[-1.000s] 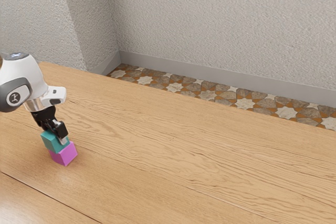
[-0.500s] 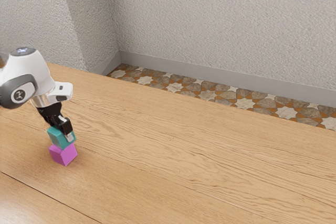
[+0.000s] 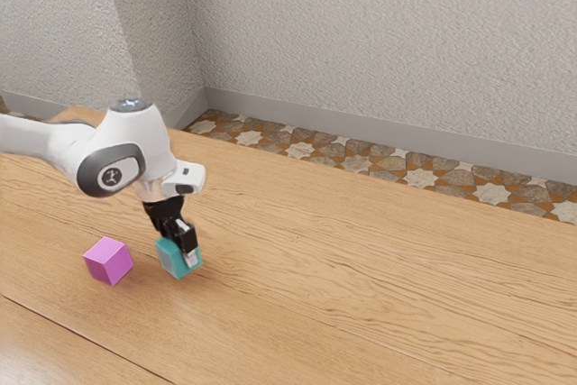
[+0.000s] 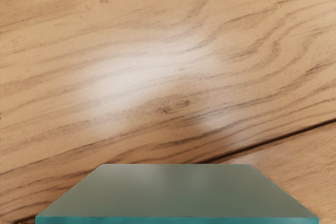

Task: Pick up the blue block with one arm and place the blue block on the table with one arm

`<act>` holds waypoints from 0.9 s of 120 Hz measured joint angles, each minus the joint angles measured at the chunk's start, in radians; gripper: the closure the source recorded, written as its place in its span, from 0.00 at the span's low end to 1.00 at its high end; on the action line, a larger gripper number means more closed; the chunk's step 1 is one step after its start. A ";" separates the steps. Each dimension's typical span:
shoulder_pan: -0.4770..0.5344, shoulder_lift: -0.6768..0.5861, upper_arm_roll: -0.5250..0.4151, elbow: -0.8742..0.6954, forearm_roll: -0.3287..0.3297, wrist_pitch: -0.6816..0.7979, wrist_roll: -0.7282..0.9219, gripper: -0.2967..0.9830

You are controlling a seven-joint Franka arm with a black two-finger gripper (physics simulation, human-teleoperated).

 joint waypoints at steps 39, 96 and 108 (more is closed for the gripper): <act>-0.007 -0.002 0.016 0.002 -0.012 -0.002 -0.014 0.39; 0.826 0.094 -0.981 0.042 -0.175 -0.118 0.044 0.25; 1.158 0.175 -1.322 0.320 -0.326 -0.368 0.177 0.24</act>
